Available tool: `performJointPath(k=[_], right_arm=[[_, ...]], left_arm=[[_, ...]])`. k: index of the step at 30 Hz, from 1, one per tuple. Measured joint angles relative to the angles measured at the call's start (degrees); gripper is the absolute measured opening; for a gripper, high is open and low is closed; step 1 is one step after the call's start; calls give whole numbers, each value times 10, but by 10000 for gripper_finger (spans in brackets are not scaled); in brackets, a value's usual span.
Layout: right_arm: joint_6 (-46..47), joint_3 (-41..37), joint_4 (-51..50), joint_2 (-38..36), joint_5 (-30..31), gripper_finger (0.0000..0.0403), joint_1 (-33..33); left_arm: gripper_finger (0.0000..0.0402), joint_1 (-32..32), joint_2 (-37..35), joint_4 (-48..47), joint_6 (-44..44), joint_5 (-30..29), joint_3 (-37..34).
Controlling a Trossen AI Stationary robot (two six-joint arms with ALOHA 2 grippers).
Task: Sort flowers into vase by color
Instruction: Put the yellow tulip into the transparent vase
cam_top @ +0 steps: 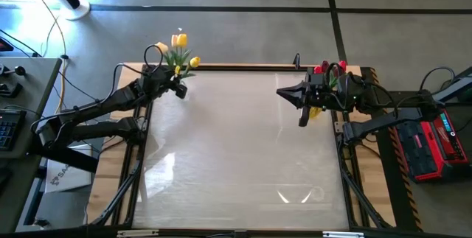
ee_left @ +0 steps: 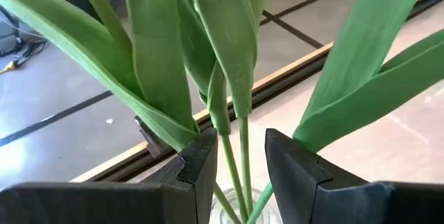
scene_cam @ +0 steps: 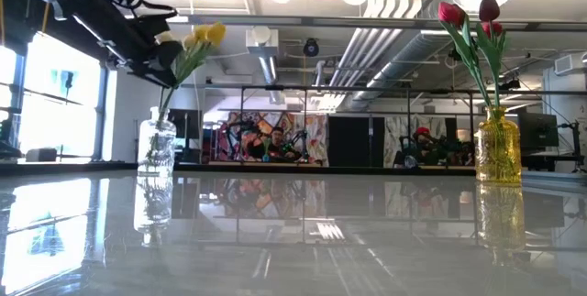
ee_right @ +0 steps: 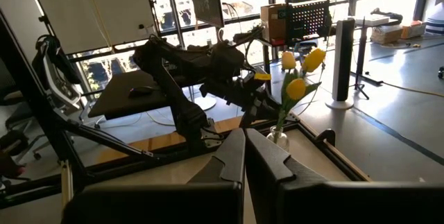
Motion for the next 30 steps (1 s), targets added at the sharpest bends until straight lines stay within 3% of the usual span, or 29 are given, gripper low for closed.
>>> performJointPath(k=[12,30], right_arm=[[0,0,0,0,0,0,0],[0,0,0,0,0,0,0]], left_arm=[[111,-3,-27,0,69,-6,0],[111,-47,-5,0,89,-7,6]])
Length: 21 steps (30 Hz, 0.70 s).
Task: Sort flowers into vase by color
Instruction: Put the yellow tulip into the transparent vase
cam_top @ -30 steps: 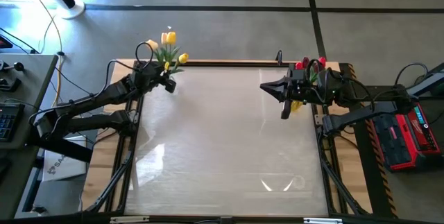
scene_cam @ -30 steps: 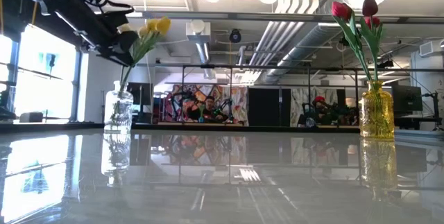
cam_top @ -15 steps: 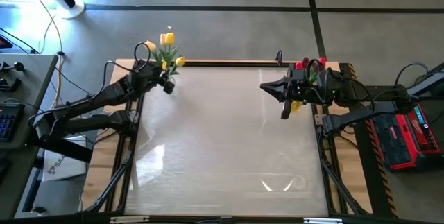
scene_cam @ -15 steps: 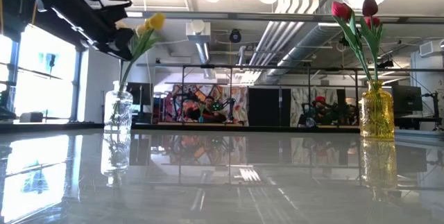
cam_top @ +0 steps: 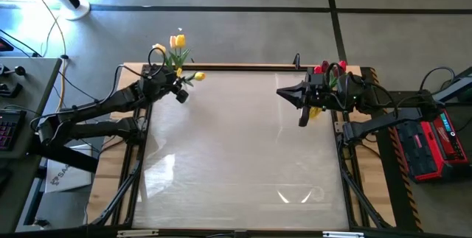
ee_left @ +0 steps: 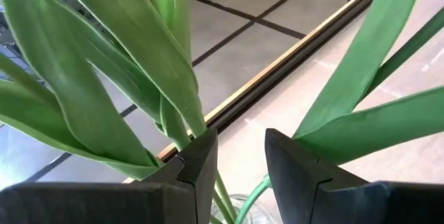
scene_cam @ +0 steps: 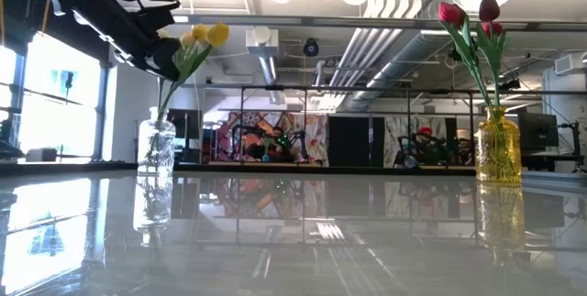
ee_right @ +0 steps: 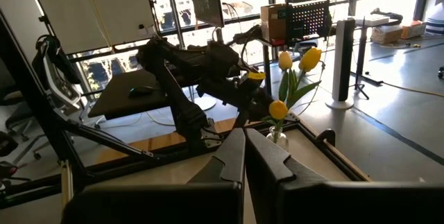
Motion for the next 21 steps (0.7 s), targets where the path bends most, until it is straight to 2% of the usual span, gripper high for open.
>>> performJointPath(k=[9,21], right_arm=[[0,0,0,0,0,0,0],[0,0,0,0,0,0,0]], left_arm=[[111,0,-11,-17,0,-18,4],[111,0,-14,-113,-41,-2,80]])
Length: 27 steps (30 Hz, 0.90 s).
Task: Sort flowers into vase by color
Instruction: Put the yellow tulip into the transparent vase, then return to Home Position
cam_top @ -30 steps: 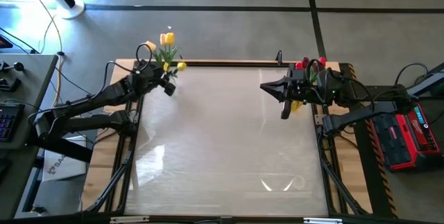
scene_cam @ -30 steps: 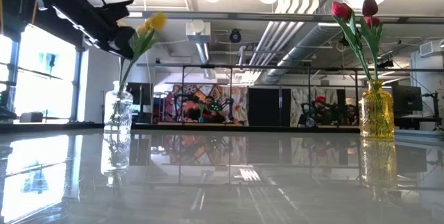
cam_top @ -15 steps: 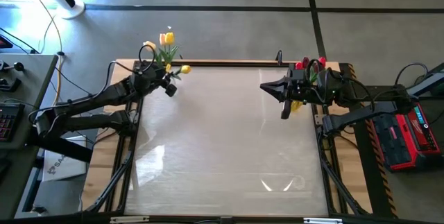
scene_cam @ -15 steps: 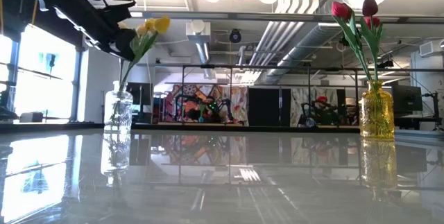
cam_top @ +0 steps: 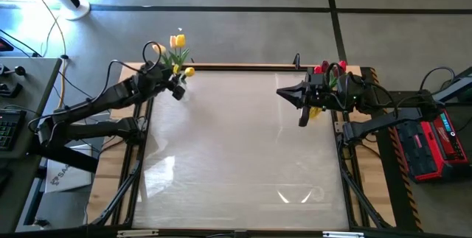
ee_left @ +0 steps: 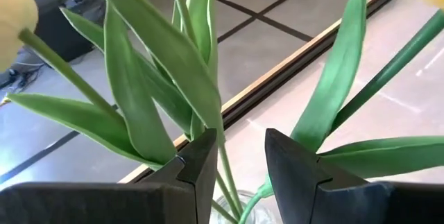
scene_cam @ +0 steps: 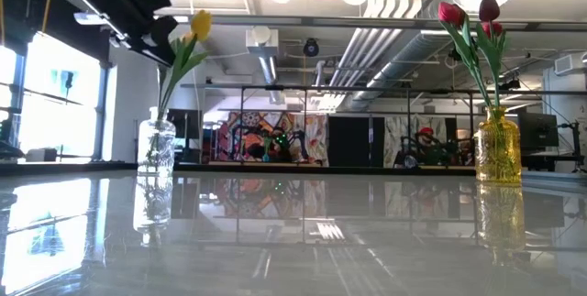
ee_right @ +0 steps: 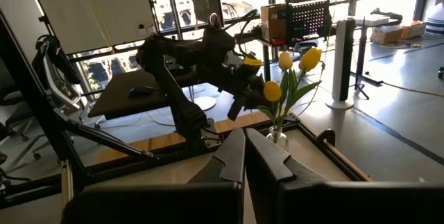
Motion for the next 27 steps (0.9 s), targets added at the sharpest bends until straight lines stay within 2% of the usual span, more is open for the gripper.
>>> performJointPath(k=[8,15,18,23,27], right_arm=[[0,0,0,0,0,0,0],[0,0,0,0,0,0,0],[0,0,0,0,0,0,0],[0,0,0,0,0,0,0],[0,0,0,0,0,0,0]], left_arm=[[111,-21,0,-55,5,-10,46],[111,-48,0,-77,-26,-15,66],[111,-65,0,-114,-31,-18,91],[111,-97,3,-170,-30,-68,147],[111,-119,6,-175,-38,-81,167]])
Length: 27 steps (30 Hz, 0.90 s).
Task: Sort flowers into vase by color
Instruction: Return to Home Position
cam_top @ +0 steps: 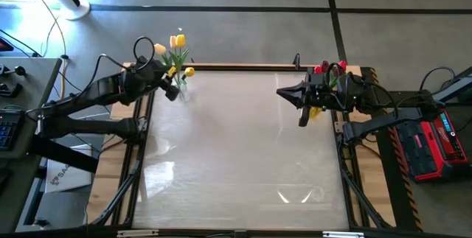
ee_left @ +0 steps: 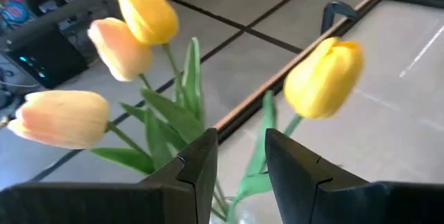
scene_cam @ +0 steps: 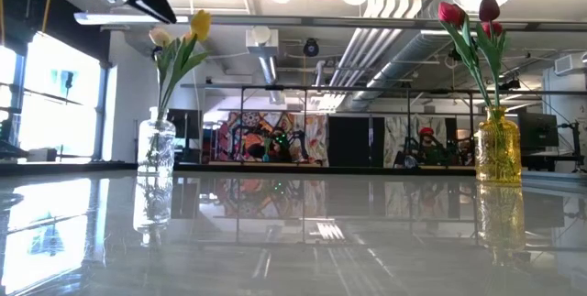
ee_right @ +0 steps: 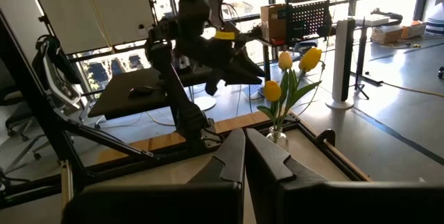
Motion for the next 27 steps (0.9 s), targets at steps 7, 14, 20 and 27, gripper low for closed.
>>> performJointPath(k=[7,14,20,27], right_arm=[[0,0,0,0,0,0,0],[0,0,0,0,0,0,0],[0,0,0,0,0,0,0],[0,0,0,0,0,0,0]], left_arm=[[111,-60,23,-51,-33,-37,52],[111,-128,68,-56,-42,-68,111],[111,-181,124,-54,-17,-66,167],[111,-227,185,-37,18,-66,229]])
